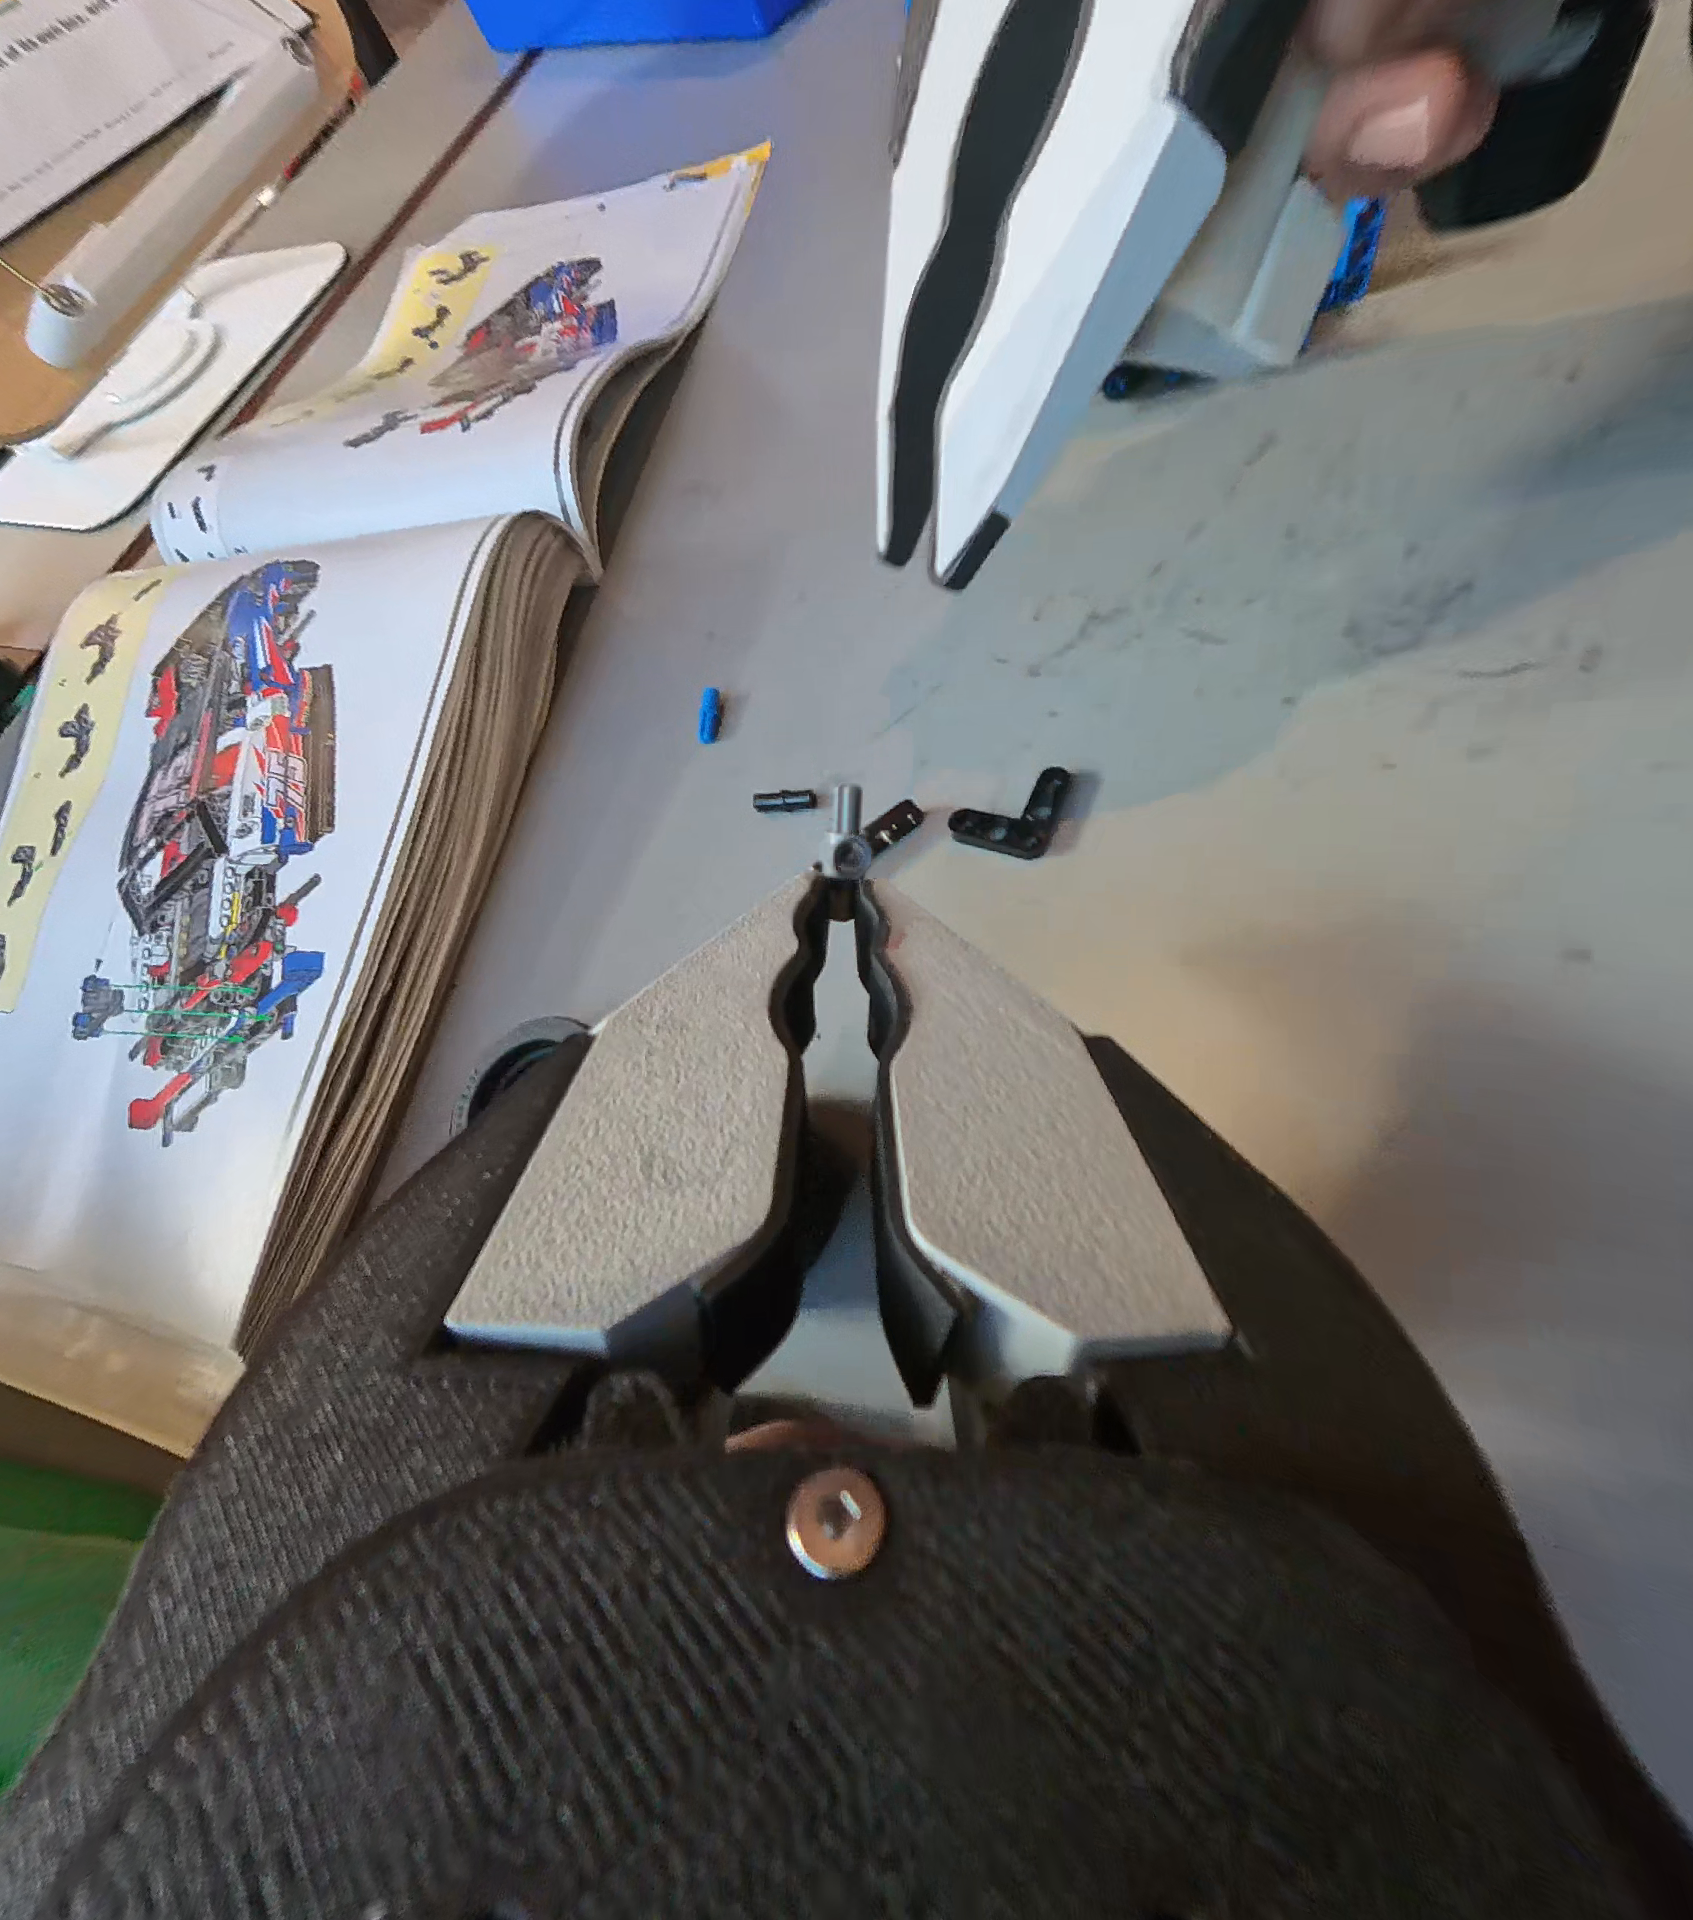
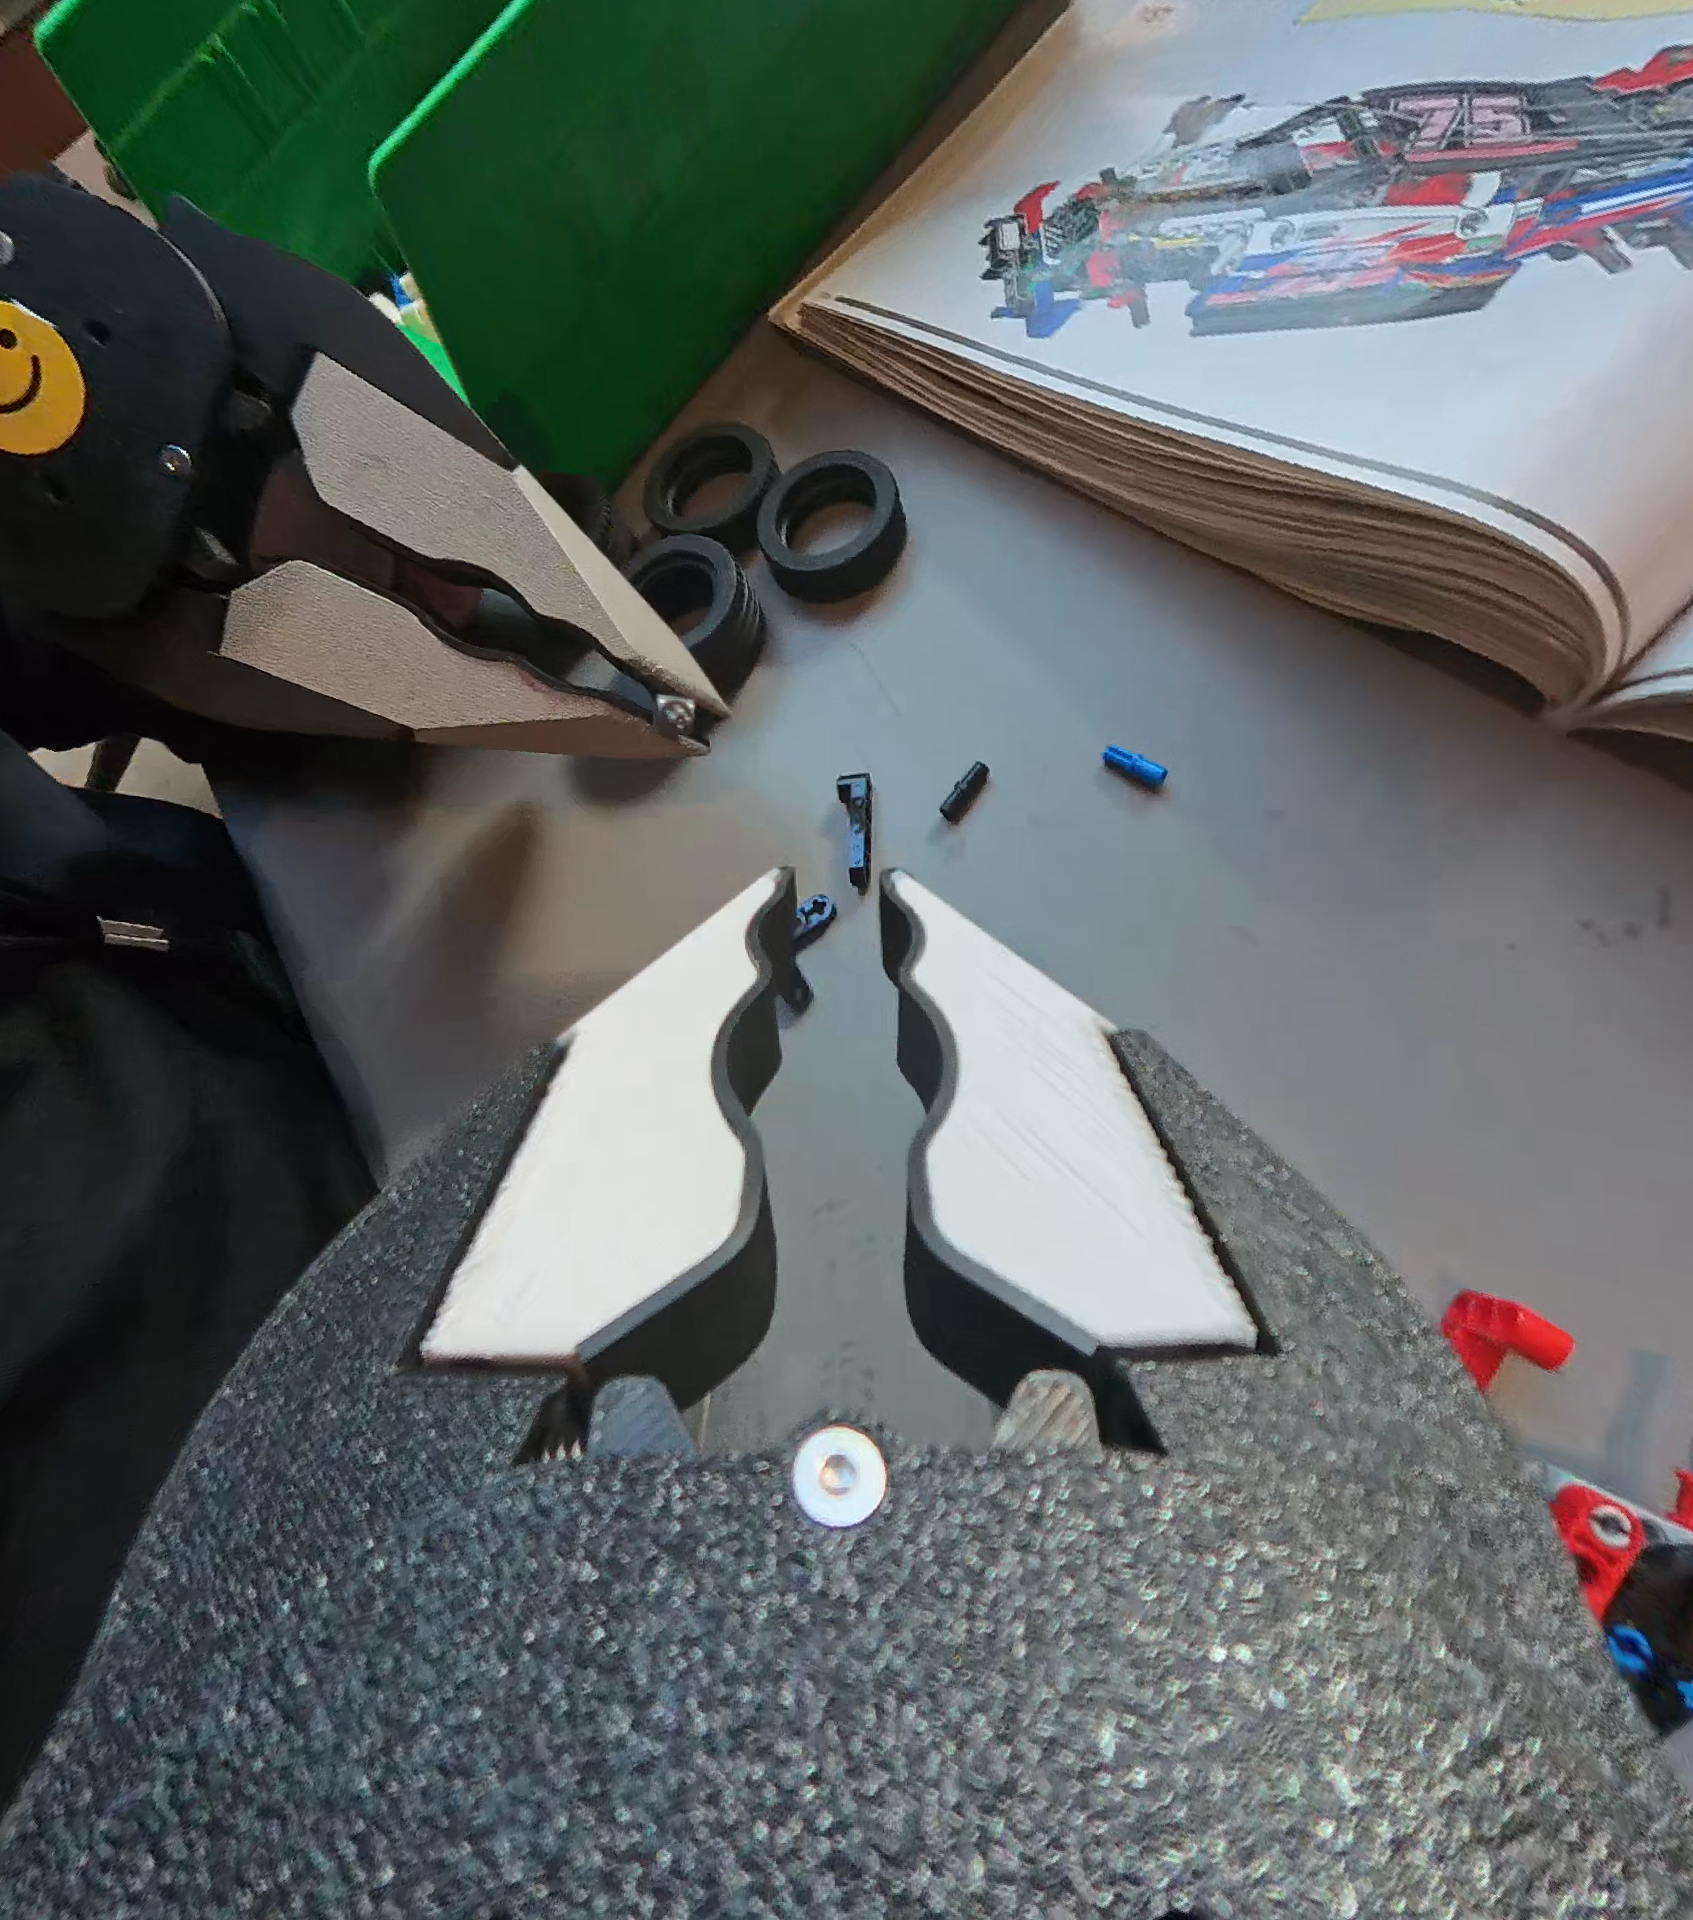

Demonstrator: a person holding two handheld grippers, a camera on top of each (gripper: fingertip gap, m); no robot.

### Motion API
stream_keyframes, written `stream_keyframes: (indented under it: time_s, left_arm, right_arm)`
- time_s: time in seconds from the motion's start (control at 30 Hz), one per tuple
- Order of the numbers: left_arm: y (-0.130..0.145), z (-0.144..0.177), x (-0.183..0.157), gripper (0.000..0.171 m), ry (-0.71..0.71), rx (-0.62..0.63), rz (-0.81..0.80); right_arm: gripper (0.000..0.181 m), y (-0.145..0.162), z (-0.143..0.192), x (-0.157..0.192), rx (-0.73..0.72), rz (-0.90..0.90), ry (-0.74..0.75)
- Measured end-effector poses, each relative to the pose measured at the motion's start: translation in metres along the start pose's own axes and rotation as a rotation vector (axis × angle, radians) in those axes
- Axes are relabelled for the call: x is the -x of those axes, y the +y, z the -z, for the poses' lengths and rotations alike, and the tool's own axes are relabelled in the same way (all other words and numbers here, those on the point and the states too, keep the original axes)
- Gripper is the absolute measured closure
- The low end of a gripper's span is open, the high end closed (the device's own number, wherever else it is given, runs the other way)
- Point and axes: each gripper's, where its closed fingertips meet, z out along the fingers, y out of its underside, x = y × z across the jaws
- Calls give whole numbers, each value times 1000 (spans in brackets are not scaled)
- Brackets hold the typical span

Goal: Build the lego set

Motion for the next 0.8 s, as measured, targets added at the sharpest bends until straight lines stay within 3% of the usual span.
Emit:
stream_keyframes:
  time_s: [0.43,0.8]
  left_arm:
    - [27,-13,-20,170,22,198,-94]
    - [29,-5,-28,169,91,247,-47]
  right_arm:
    - [165,45,-22,11,155,86,-5]
    - [169,49,-29,7,182,207,22]
